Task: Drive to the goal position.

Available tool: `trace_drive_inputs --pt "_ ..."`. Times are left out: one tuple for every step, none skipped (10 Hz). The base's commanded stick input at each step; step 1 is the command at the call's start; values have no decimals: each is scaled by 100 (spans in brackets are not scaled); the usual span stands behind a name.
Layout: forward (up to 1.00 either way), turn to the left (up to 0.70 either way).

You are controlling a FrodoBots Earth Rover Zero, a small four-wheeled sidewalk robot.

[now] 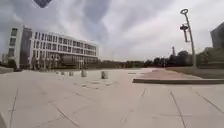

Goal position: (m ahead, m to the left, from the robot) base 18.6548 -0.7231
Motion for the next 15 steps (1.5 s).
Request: trace_drive_inputs --pt "50 0" --pt "50 0" --pt "50 0" --pt "50 0" --pt "50 0" --pt "50 0" --pt "50 0" --pt "50 0" --pt "50 0" --pt "50 0" --pt "50 0" --pt "50 0" --pt "50 0" --pt "50 0" --pt "50 0"
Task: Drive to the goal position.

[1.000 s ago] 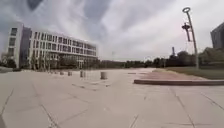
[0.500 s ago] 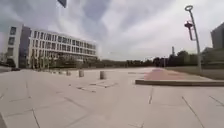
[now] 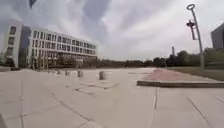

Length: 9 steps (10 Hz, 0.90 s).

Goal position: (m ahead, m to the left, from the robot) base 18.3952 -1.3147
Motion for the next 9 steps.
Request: trace_drive_inputs --pt "50 0" --pt "50 0" --pt "50 0" --pt "50 0" --pt "50 0" --pt "50 0" --pt "50 0" --pt "50 0" --pt "50 0"
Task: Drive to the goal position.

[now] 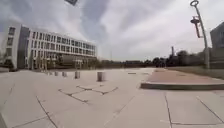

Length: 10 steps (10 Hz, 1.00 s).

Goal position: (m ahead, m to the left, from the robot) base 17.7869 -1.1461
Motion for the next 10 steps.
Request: trace_drive_inputs --pt "50 0" --pt "50 0" --pt "50 0" --pt "50 0" --pt "50 0" --pt "50 0" --pt "50 0" --pt "50 0" --pt "50 0" --pt "50 0"
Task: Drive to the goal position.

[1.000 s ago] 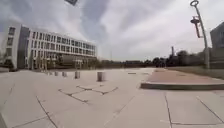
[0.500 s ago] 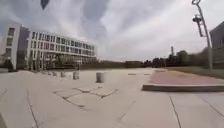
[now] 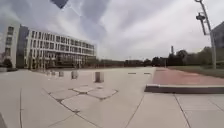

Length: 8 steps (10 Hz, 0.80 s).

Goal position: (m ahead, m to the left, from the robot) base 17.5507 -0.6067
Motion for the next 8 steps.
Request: trace_drive_inputs --pt "50 0" --pt "50 0" --pt "50 0" --pt "50 0" --pt "50 0" --pt "50 0" --pt "50 0" --pt "50 0"
